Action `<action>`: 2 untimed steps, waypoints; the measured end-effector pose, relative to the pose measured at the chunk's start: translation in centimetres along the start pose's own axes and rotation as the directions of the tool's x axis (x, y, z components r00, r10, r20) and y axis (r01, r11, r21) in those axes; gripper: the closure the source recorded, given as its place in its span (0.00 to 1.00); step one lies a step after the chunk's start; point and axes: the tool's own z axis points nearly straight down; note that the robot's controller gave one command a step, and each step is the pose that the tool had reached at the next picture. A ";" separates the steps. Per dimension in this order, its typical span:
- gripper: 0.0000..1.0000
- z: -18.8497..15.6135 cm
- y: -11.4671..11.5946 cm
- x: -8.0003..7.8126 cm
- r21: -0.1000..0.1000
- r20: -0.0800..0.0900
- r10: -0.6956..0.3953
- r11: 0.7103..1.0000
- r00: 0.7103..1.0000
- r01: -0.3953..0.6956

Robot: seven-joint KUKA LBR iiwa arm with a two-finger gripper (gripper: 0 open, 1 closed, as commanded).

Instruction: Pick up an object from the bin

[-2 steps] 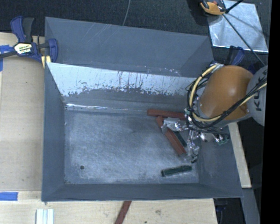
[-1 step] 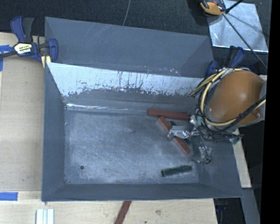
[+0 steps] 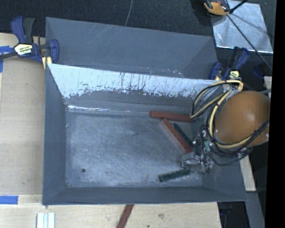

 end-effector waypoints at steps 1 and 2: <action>0.00 0.0 0.0 -0.1 -0.001 0.002 0.001 1.000 1.000 -0.001; 0.00 0.0 0.0 -0.1 -0.001 0.002 0.001 1.000 1.000 -0.001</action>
Offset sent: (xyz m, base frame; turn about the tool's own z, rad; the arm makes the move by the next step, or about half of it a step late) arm 0.0000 0.0000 0.0000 0.0000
